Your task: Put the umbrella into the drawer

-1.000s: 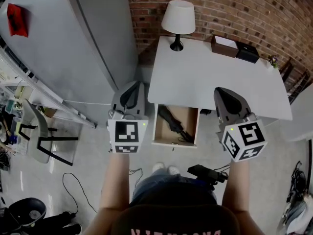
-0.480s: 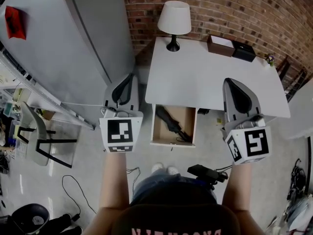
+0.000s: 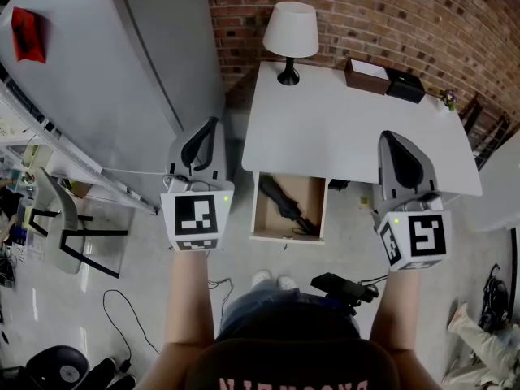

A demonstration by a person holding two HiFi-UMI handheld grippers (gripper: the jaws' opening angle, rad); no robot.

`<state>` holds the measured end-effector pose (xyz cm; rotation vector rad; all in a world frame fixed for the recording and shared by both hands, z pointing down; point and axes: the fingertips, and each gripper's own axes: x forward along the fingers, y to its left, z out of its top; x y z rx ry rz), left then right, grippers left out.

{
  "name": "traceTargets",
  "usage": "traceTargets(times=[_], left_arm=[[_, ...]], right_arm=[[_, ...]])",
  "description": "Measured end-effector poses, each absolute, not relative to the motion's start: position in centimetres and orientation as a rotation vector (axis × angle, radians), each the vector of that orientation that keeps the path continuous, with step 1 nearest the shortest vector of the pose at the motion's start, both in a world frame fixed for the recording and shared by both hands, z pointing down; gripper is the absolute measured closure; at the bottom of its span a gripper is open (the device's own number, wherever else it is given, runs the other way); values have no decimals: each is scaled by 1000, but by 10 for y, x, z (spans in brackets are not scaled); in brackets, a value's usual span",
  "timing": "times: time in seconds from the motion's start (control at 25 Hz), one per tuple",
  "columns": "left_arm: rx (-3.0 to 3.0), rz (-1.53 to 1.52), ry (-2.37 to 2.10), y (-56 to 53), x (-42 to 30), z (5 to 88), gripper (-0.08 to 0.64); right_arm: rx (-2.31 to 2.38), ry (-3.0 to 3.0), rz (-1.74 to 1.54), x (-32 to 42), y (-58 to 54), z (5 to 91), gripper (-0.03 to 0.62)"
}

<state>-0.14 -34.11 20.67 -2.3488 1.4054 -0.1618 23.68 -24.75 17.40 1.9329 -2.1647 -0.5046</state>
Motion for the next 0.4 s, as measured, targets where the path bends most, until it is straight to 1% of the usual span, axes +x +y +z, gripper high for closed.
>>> traceTargets(times=[0.4], left_arm=[[-2320,-153,1384,-336,0,198,560]], right_arm=[[1962,-2121,-565,243,-242,166,592]])
